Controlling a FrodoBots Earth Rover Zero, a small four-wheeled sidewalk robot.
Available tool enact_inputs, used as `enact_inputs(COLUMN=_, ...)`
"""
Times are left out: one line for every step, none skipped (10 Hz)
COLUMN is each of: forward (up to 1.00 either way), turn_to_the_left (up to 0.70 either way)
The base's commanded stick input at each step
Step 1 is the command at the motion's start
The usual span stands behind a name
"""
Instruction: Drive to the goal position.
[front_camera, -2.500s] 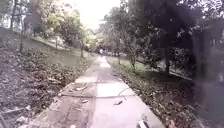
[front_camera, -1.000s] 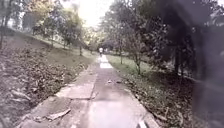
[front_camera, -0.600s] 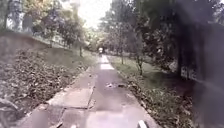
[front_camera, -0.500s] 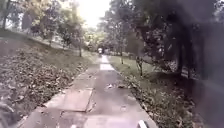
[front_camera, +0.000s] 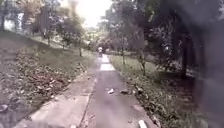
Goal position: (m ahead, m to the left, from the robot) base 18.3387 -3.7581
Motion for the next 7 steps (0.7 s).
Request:
enact_inputs(forward=0.7, turn_to_the_left=0.01)
enact_inputs(forward=0.7, turn_to_the_left=0.01)
enact_inputs(forward=0.7, turn_to_the_left=0.0)
enact_inputs(forward=0.7, turn_to_the_left=0.0)
enact_inputs(forward=0.7, turn_to_the_left=0.0)
enact_inputs(forward=0.7, turn_to_the_left=-0.01)
enact_inputs(forward=0.7, turn_to_the_left=-0.05)
